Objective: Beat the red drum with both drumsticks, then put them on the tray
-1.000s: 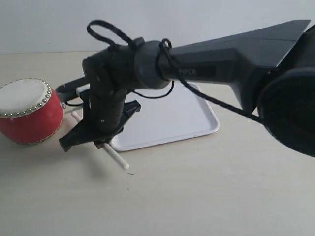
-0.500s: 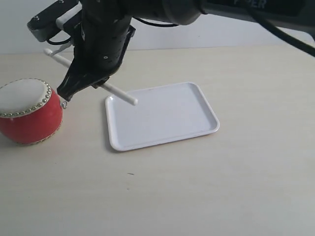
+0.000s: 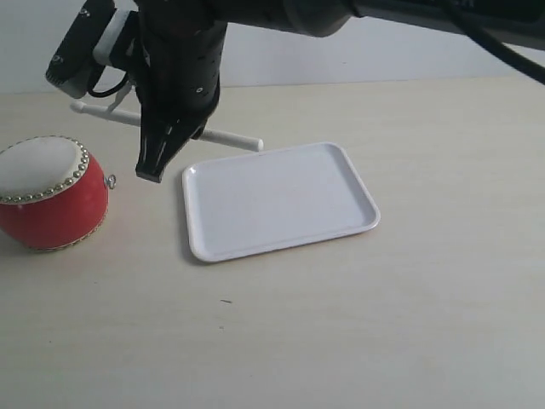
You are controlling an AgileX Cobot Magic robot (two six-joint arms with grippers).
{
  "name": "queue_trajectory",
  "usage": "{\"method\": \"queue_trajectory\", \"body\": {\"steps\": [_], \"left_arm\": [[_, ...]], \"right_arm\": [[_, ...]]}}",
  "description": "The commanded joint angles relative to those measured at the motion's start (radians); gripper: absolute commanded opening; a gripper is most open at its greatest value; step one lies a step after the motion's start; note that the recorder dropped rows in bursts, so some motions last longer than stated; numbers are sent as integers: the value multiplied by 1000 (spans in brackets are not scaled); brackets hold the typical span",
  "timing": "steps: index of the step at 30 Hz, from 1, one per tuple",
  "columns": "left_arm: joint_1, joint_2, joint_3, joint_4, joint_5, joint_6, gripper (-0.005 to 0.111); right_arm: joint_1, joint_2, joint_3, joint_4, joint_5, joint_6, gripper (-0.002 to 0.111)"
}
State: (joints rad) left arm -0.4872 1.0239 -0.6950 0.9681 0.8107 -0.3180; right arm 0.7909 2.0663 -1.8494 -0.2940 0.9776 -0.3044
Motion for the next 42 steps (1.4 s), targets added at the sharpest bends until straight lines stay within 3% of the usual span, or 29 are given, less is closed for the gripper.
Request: {"method": "queue_trajectory", "body": {"steps": [1, 13, 27, 42], "left_arm": [[-1, 82, -6, 33, 8, 21, 0], [-1, 236, -6, 31, 191, 32, 0], [-1, 254, -6, -19, 200, 32, 0], [-1, 256, -6, -121, 216, 86, 0]], "right_arm": [[35, -10, -4, -26, -14, -26, 0], [58, 22, -4, -55, 0, -9, 0], [58, 38, -4, -135, -139, 11, 0], [94, 112, -4, -307, -111, -62, 0]]}}
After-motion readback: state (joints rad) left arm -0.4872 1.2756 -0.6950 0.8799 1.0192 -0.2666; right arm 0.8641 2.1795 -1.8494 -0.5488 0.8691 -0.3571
